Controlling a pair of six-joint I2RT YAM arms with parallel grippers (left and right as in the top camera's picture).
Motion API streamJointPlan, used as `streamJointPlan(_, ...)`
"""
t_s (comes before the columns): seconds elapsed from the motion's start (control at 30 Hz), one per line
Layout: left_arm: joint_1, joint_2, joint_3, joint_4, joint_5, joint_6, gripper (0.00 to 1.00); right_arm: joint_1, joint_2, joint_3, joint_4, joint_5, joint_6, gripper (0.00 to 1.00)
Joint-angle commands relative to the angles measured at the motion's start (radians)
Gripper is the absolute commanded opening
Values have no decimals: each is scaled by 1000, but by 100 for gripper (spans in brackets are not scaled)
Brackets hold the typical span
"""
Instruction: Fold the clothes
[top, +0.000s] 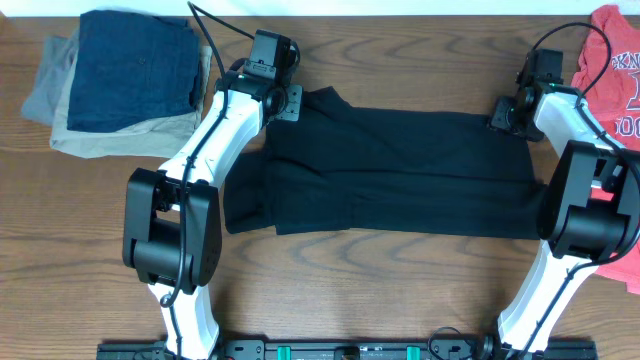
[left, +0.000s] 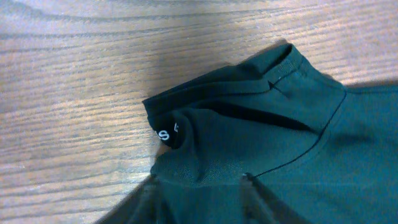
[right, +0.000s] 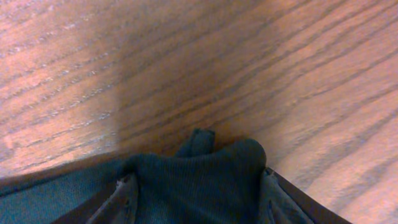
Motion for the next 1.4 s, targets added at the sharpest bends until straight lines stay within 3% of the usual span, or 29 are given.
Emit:
streamJointPlan(0.0,5,9,1,5,-5,-2,55,-8,38,15,-10,10,0,60)
streamJointPlan(0.1,6,19,1,12,-4,-1,71,-8,38,15,-15,6,0,60)
streamJointPlan(0.33,10,83,1,51,-5,58,89,-8,38,15,-38,-32,0,60)
streamJointPlan(0.7,79,133,1,69,13,100,89,-8,38,15,-68,-39,0,58)
streamJointPlan(0.8,93,139,1,72,74,100,83,-7,38,15,-75,-39,0,52)
streamJointPlan(0.93,97,146,1,78,148,100,65,-3,38,15,-90,-39,0,45)
streamJointPlan(1.1,92,147,1,80,186,111,51,-3,38,15,-94,-39,8,40)
streamJointPlan(1.2,92,148,0,79,186,111,49,-3,38,15,-94,-42,8,39)
streamJointPlan(1.3,92,150,0,78,186,111,35,-3,38,15,-95,-42,8,39)
streamJointPlan(1.37,91,150,0,70,193,111,20,-3,38,15,-97,-42,8,36)
